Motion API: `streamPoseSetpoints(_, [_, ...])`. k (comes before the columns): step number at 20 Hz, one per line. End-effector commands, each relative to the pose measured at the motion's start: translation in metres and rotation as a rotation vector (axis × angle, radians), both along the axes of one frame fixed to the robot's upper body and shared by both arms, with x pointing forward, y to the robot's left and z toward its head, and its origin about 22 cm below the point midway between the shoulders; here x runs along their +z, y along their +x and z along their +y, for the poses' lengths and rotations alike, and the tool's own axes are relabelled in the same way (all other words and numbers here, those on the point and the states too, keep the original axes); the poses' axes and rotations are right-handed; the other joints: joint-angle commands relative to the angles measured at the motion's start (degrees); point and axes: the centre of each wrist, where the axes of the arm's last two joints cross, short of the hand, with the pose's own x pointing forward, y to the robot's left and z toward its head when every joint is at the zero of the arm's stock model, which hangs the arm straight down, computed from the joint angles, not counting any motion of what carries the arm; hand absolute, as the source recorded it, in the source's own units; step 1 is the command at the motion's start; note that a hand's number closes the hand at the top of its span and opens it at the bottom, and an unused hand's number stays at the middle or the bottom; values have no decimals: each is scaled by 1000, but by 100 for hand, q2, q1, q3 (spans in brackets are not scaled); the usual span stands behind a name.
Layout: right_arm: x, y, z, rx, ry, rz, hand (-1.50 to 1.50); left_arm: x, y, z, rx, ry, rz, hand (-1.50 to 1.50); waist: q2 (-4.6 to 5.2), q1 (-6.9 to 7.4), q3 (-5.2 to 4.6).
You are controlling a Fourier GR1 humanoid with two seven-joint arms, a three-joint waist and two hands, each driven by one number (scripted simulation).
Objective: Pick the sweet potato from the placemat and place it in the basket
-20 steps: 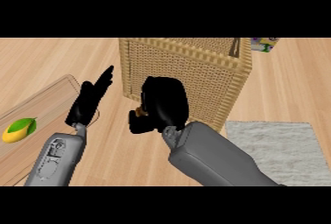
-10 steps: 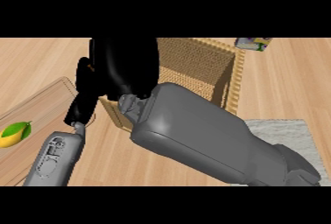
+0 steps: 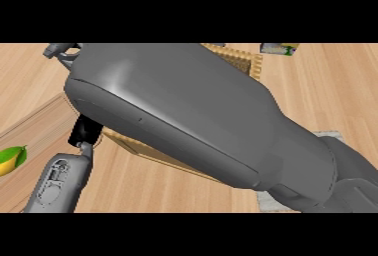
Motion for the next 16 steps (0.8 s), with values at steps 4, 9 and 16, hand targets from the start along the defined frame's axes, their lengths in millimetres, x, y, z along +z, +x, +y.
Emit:
streamPoseSetpoints(4, [21, 27, 13, -259, -205, 96, 150, -6, -10, 8, 38, -20, 13, 0, -16, -234, 3])
streamPoseSetpoints(9, [15, 60, -6, -368, -344, 167, 150, -4, -10, 17, 43, -9, -5, 0, 24, -337, 8])
streamPoseSetpoints(16, [-14, 94, -34, -395, -365, 202, 150, -3, -20, 25, 82, -11, -11, 0, -1, -462, 28])
